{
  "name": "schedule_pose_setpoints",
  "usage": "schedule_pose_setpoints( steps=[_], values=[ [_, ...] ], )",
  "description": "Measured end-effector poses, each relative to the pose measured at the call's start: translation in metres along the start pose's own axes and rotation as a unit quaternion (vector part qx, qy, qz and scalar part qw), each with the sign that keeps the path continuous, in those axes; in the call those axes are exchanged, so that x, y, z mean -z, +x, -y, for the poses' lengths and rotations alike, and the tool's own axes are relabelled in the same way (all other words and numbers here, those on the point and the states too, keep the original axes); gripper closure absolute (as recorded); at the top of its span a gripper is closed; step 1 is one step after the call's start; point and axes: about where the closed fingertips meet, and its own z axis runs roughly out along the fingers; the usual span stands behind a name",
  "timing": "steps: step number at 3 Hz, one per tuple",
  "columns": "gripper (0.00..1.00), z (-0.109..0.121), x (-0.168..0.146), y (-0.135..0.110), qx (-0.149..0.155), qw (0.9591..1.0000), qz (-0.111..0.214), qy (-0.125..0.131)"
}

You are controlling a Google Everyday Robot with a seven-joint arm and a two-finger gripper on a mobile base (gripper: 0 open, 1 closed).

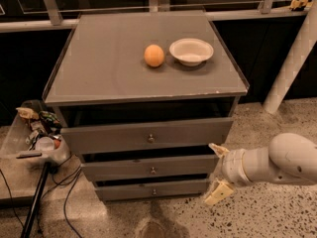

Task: Open bottom drawer

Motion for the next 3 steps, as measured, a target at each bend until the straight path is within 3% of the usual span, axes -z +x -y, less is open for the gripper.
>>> schedule_pose_setpoints(
  steps=[1,2,3],
  values=[
    [0.0,0.001,-0.029,0.014,0.033,0.9981,0.05,-0.011],
    [0.0,-0.002,-0.063,0.032,0.049,0.9961,0.071,-0.019],
    [0.0,-0.002,-0.064,0.033,0.049,0.9961,0.071,-0.019]
  ],
)
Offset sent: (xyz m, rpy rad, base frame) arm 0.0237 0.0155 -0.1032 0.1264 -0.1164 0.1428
